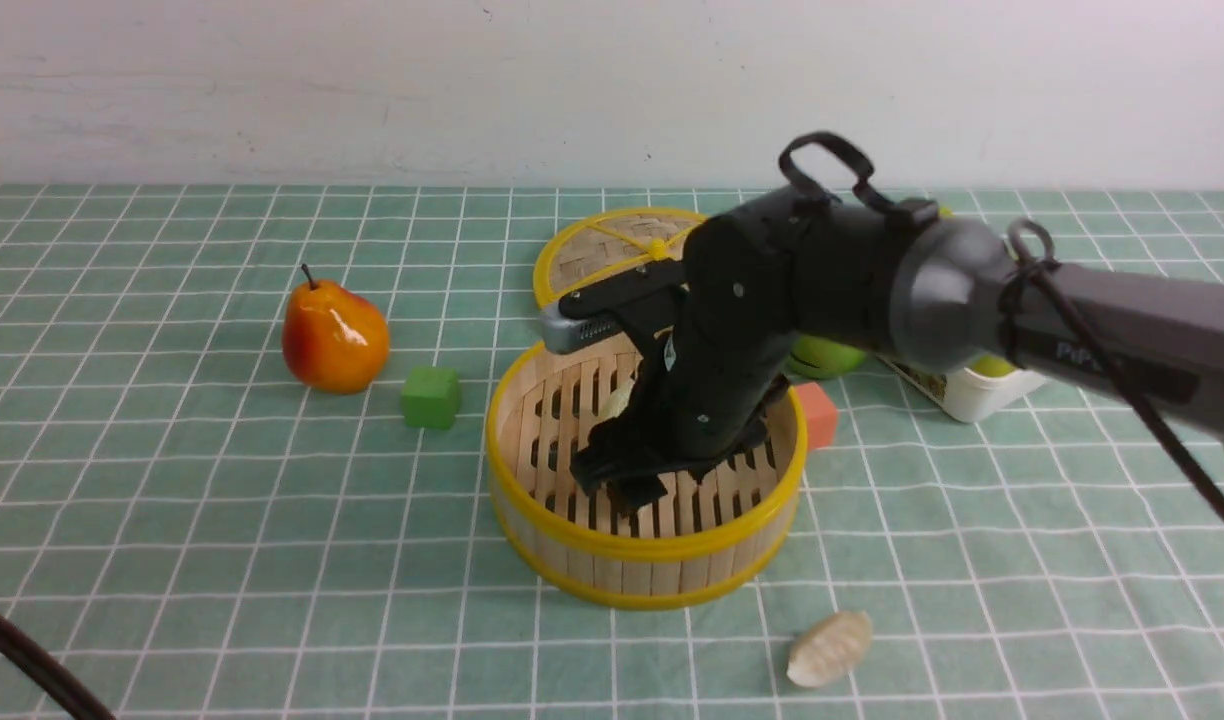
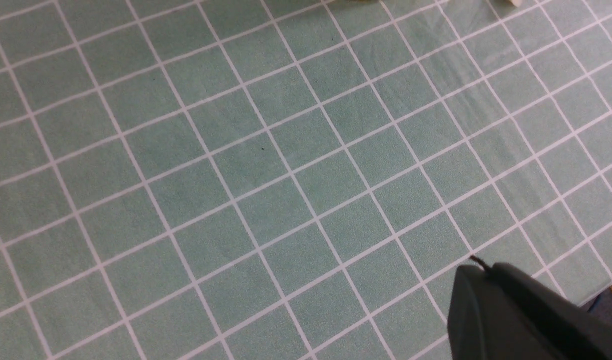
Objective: Put the dumplings into the steamer on the table with the blue tablecloth.
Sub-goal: 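Place the dumpling in the bamboo steamer basket with the right gripper, then reach for and grasp a dumpling lying on the table beside the steamer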
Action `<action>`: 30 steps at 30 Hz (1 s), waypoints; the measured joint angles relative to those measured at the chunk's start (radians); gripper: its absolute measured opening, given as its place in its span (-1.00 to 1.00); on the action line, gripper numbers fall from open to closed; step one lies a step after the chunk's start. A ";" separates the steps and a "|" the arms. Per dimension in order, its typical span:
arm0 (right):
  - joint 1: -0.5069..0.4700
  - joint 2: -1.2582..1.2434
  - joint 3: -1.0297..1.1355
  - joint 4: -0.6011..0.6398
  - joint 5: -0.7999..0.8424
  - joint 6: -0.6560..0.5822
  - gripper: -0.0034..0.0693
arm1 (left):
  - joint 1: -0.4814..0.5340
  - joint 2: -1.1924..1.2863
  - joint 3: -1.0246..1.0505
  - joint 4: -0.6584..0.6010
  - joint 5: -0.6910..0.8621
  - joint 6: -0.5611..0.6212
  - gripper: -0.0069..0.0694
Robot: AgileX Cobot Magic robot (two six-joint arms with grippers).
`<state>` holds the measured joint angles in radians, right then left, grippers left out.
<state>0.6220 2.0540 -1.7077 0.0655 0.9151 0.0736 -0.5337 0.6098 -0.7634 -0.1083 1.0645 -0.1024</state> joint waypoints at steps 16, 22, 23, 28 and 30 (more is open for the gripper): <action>0.000 -0.522 0.413 0.086 0.227 -0.060 0.59 | 0.000 0.000 0.000 -0.003 -0.001 0.000 -0.83; -0.030 -0.540 0.649 0.021 -0.078 0.187 0.59 | 0.000 0.000 0.000 -0.003 -0.019 0.000 -0.81; -0.045 -0.530 0.676 0.012 -0.124 0.251 0.59 | 0.000 0.000 0.000 -0.003 -0.020 0.000 -0.82; -0.091 -0.455 0.712 0.001 -0.267 0.393 0.59 | 0.000 0.000 0.000 -0.004 -0.022 0.000 -0.81; -0.095 -0.423 0.712 0.001 -0.303 0.409 0.59 | 0.000 0.000 0.000 -0.004 -0.022 -0.001 -0.81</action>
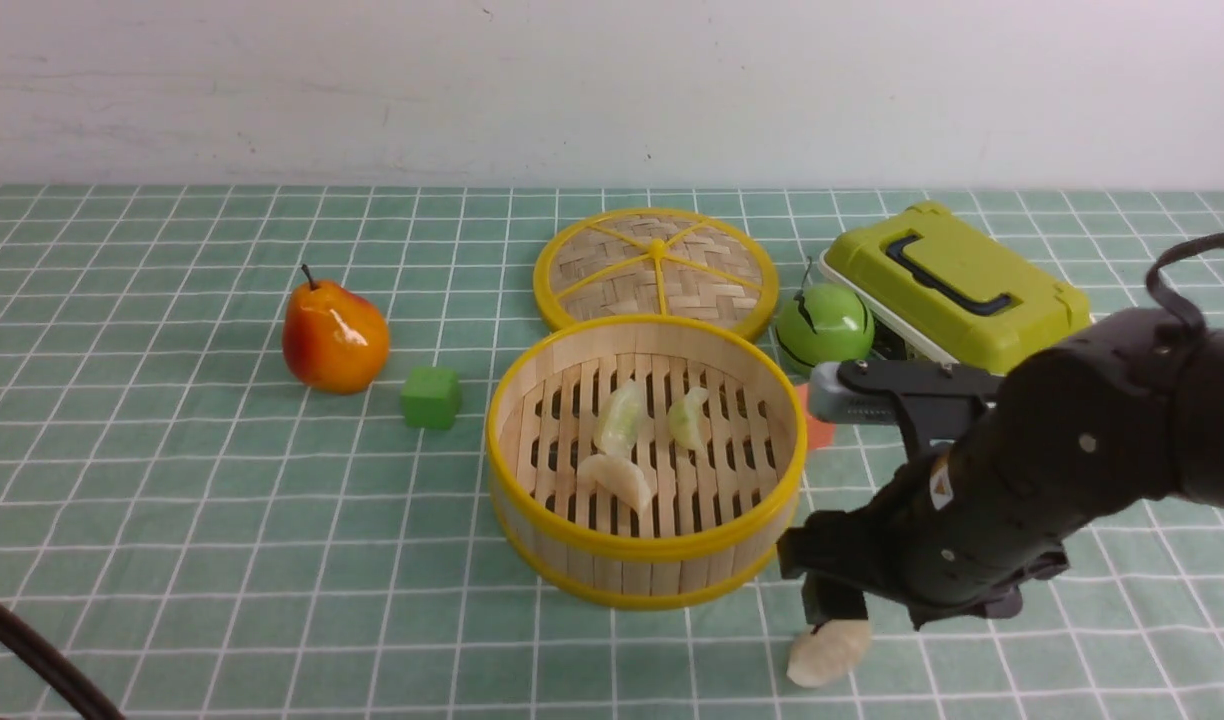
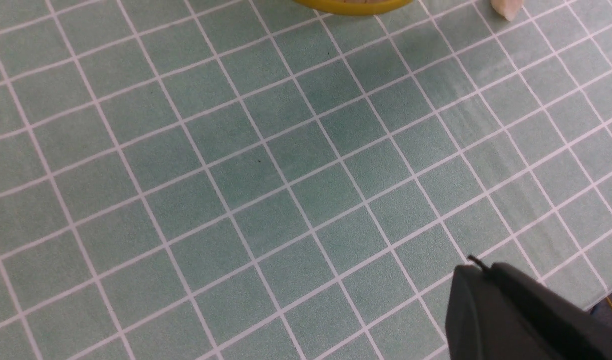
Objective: Put the dumplings into the steamer on the table with the blue tablecloth.
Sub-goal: 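Reach for and grasp a dumpling lying on the table beside the steamer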
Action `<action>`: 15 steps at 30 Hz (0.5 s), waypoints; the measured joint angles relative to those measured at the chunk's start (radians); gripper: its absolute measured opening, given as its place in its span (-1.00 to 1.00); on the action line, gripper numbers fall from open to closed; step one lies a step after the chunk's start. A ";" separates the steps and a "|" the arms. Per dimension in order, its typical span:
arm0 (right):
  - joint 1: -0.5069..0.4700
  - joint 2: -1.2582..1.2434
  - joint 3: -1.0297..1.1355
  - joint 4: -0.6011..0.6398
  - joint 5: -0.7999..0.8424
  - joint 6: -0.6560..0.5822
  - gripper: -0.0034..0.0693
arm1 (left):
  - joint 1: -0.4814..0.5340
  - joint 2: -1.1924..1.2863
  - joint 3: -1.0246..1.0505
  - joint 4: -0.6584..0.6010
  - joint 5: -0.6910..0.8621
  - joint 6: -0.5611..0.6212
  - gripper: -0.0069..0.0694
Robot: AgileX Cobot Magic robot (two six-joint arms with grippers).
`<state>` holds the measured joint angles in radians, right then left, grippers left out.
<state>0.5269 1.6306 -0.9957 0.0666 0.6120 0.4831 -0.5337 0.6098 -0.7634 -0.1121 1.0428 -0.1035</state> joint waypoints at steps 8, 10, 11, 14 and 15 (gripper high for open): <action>-0.002 0.133 0.000 0.011 -0.079 0.006 0.59 | 0.000 0.000 0.000 -0.001 0.000 -0.001 -0.81; -0.002 0.142 0.000 0.013 -0.076 0.005 0.58 | 0.000 0.000 0.000 -0.001 0.000 -0.001 -0.81; -0.002 0.142 0.000 0.015 -0.075 0.004 0.56 | 0.000 0.000 0.000 -0.001 0.000 -0.001 -0.81; -0.002 0.143 0.000 0.019 -0.075 0.001 0.45 | 0.000 0.000 0.000 0.000 0.000 -0.001 -0.81; -0.002 0.143 0.000 0.021 -0.076 0.001 0.41 | 0.000 0.000 0.000 0.000 0.000 -0.001 -0.80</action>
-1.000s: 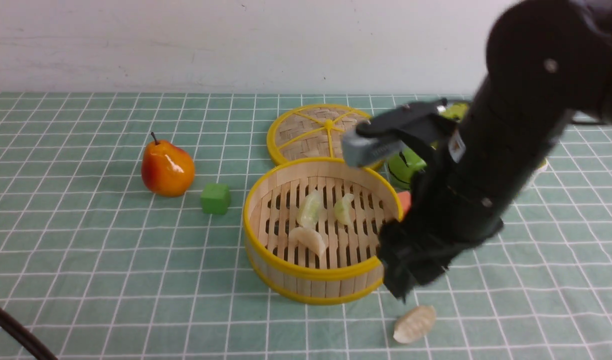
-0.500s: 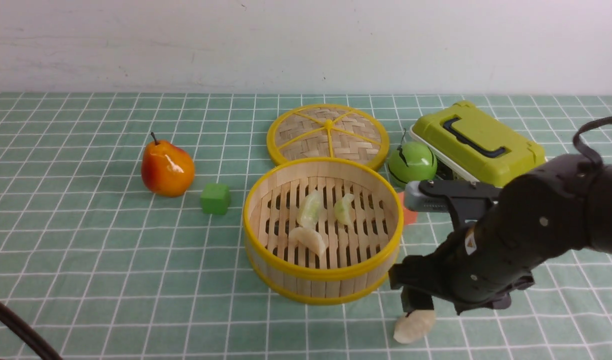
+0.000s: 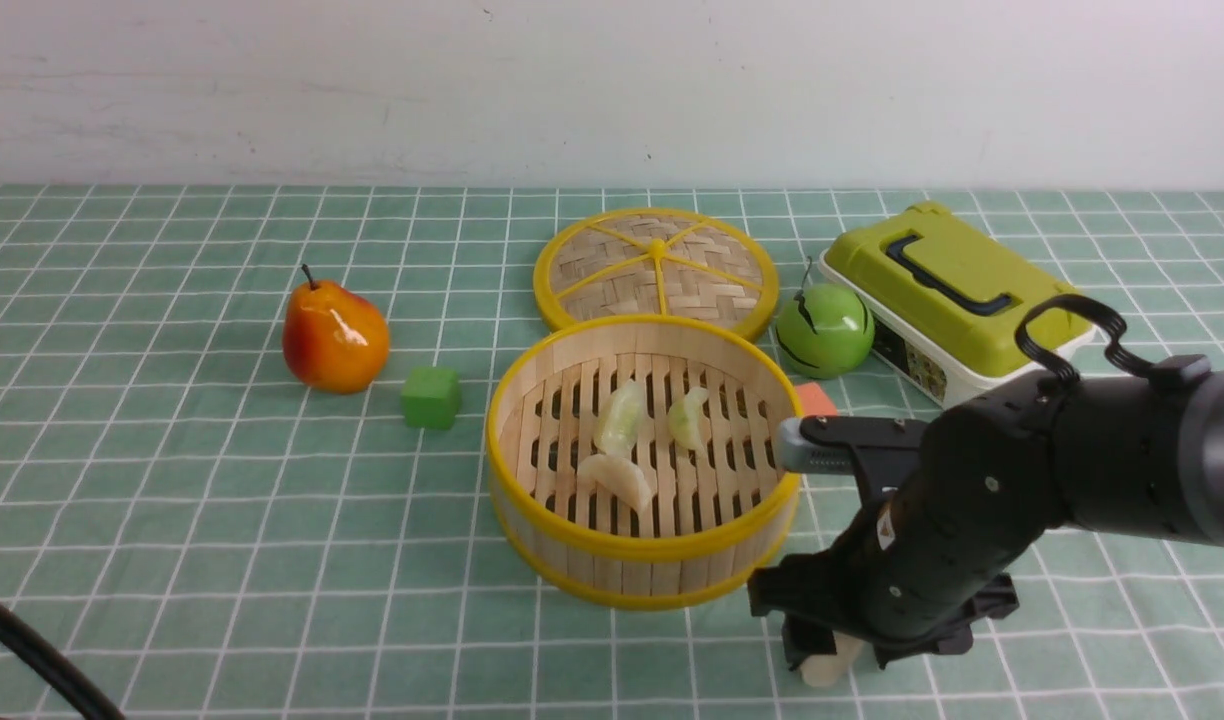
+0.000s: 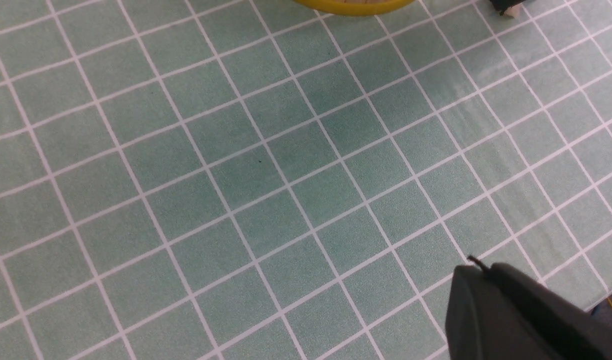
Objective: Put the dumplings into the steamer on the table with the blue tablecloth.
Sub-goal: 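Reach for and grasp a dumpling lying on the table beside the steamer, then place the dumpling in the bamboo steamer basket with the right gripper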
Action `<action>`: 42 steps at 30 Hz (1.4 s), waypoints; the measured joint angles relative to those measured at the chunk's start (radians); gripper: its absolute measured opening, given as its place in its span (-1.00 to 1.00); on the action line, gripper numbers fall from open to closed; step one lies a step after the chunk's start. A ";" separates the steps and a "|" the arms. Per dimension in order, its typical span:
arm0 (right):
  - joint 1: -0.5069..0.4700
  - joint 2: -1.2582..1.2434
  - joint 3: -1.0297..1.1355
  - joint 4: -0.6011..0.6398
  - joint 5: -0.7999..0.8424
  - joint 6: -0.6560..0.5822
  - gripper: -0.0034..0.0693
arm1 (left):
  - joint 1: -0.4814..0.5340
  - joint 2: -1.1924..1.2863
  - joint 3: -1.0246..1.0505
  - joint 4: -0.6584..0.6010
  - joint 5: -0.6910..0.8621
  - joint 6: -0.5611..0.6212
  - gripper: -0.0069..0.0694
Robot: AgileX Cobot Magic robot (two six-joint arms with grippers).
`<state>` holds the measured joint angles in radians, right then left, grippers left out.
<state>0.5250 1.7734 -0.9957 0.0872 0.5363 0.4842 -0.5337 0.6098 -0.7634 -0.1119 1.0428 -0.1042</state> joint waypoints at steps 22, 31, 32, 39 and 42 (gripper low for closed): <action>0.000 -0.013 -0.001 0.001 -0.007 -0.097 -0.08 | 0.000 0.000 0.000 0.000 0.000 0.000 -0.76; 0.000 -0.178 -0.164 0.014 0.201 -0.268 -0.10 | 0.000 0.000 0.000 0.000 0.003 0.000 -0.74; 0.000 -0.179 -0.215 0.020 0.235 -0.296 -0.10 | 0.000 0.000 0.000 0.000 0.000 0.000 -0.74; 0.000 -0.006 -0.509 0.070 0.342 -0.382 -0.10 | 0.000 0.000 0.000 0.000 -0.043 0.000 -0.74; 0.000 0.121 -0.587 0.097 0.344 -0.387 -0.10 | 0.000 0.000 0.000 0.000 -0.047 0.000 -0.73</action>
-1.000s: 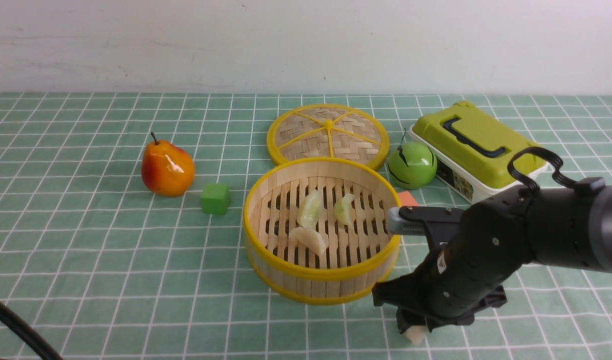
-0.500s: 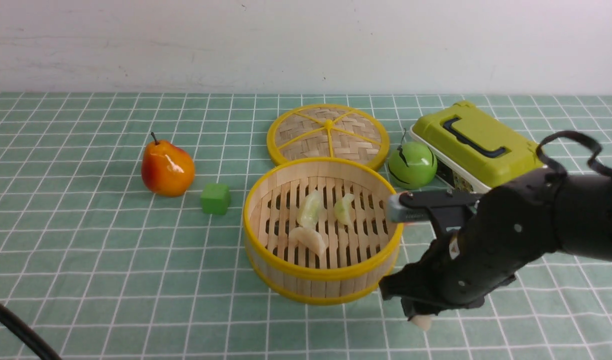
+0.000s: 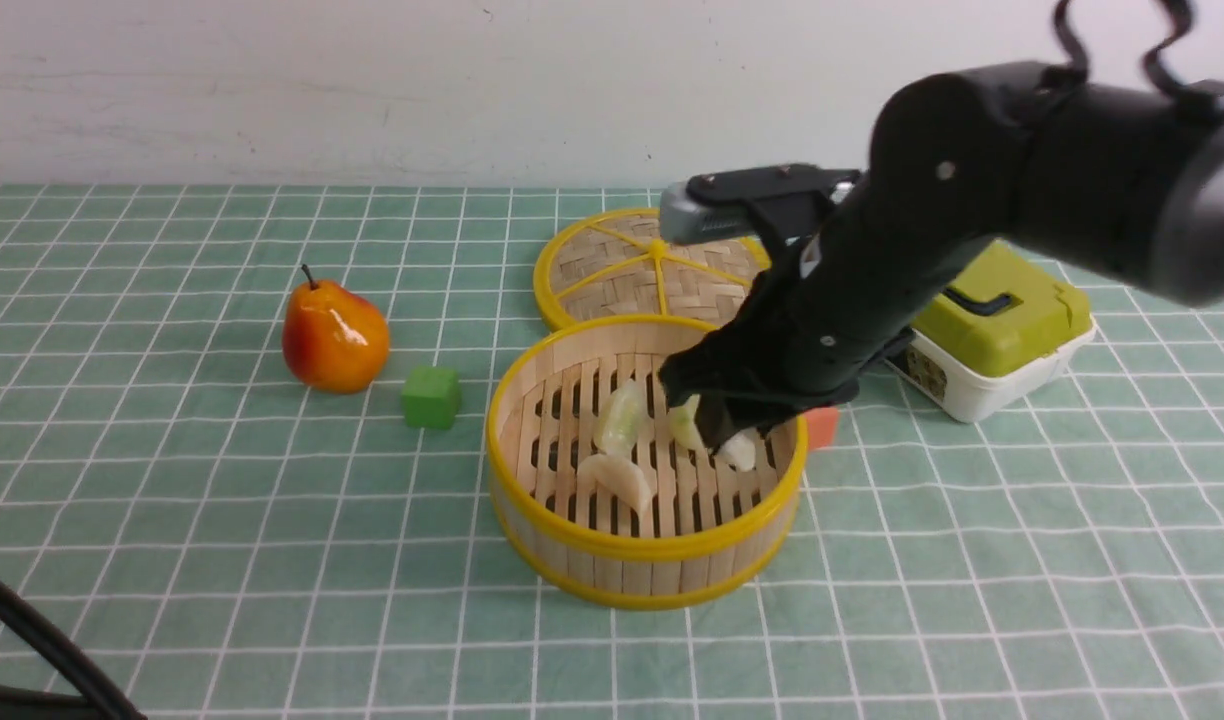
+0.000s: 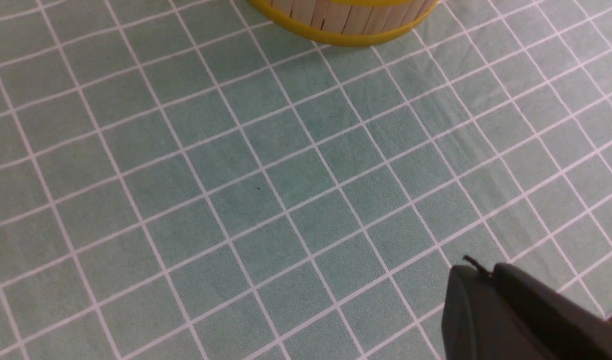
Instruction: Put the dumplings into the steamer on the table with the blue tablecloth.
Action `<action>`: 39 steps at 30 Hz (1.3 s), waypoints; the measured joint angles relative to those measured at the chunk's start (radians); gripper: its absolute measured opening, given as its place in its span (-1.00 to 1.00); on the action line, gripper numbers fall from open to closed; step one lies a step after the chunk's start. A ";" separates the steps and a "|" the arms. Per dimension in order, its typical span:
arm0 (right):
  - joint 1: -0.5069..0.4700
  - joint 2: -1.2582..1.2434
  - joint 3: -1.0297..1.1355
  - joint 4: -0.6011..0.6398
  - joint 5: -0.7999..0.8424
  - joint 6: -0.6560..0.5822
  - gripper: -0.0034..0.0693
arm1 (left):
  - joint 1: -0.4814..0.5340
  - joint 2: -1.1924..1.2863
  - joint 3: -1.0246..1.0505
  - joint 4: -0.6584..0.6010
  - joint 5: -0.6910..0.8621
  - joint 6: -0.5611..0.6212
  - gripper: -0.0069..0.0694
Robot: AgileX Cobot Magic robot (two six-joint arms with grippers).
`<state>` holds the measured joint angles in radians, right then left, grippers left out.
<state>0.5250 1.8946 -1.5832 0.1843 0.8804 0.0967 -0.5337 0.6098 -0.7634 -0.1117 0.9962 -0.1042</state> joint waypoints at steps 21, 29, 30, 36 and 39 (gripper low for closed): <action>0.000 0.001 -0.073 -0.002 0.030 -0.041 0.39 | 0.000 -0.067 0.095 -0.009 -0.054 -0.001 -0.69; 0.000 -0.367 0.175 -0.001 -0.107 -0.078 0.08 | 0.000 -0.262 0.263 -0.024 -0.278 -0.028 -0.67; 0.000 -0.460 0.262 -0.001 -0.168 -0.097 -0.05 | 0.000 -0.292 0.283 -0.024 -0.331 -0.039 -0.67; 0.000 -0.813 0.552 0.002 -0.353 -0.121 -0.77 | 0.000 -0.315 0.306 -0.025 -0.383 -0.051 -0.66; 0.000 -0.963 0.645 0.002 -0.383 -0.122 -0.95 | 0.000 -0.316 0.306 -0.025 -0.378 -0.051 -0.65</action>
<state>0.5250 0.9313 -0.9386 0.1868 0.4973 -0.0257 -0.5337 0.2940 -0.4570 -0.1366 0.6186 -0.1555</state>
